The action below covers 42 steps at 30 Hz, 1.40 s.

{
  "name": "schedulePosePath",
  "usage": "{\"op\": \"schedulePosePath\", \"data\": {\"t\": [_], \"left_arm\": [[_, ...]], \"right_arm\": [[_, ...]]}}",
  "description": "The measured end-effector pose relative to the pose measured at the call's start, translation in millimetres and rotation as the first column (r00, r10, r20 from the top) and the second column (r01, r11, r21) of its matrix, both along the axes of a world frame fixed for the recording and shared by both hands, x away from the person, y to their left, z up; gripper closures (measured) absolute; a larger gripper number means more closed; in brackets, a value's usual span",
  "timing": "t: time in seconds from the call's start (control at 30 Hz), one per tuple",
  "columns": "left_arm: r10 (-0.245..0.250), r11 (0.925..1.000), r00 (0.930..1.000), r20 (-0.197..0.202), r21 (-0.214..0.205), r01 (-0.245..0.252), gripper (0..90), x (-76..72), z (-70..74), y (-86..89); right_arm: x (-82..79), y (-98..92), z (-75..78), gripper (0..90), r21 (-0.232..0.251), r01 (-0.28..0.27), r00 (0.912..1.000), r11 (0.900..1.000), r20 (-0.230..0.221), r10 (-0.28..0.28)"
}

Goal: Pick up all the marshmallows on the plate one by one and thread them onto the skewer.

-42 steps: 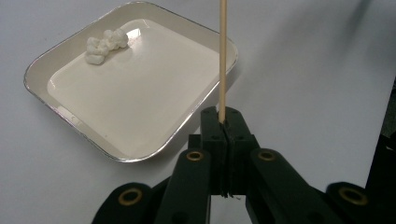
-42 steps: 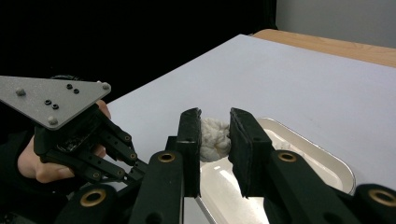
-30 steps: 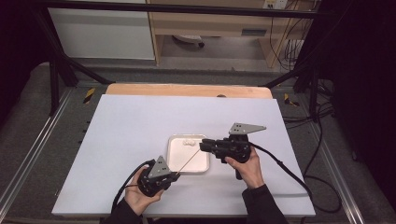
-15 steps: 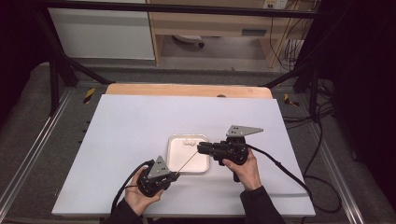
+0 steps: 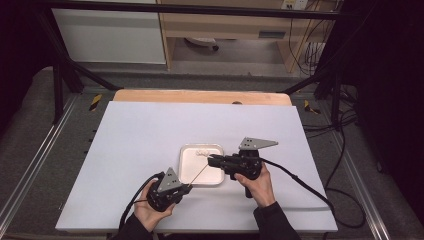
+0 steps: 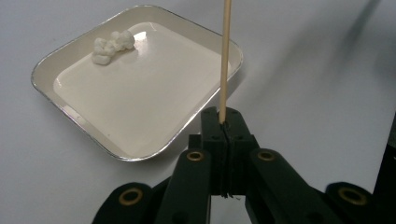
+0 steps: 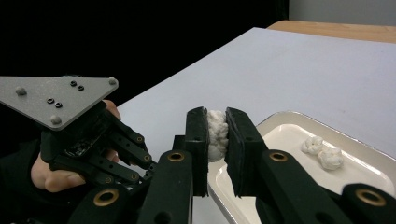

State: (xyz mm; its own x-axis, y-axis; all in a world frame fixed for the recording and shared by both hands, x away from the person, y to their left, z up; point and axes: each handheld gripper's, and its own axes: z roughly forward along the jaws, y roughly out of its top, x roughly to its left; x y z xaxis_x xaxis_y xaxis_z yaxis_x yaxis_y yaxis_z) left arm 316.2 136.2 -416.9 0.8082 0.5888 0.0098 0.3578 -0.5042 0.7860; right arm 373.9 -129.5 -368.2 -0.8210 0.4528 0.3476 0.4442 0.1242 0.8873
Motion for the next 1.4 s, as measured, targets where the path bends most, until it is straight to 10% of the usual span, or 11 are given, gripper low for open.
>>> {"op": "schedulePosePath", "data": {"t": [1.33, 1.4], "left_arm": [[0.011, 0.9998, 0.9997, 0.024, -0.014, -0.011, 89.0, -5.3, 4.1, -6.0], [-0.004, 0.9973, 0.9994, 0.034, -0.073, 0.006, 89.0, -5.2, 7.5, -4.9]], "right_arm": [[-7.0, 7.1, -5.1, 80.8, 0.043, -0.019, 0.9998, 0.9989, -0.002, 0.019], [-7.8, 8.0, -6.2, 80.8, 0.038, -0.024, 0.9997, 0.9990, -0.005, 0.025]]}}
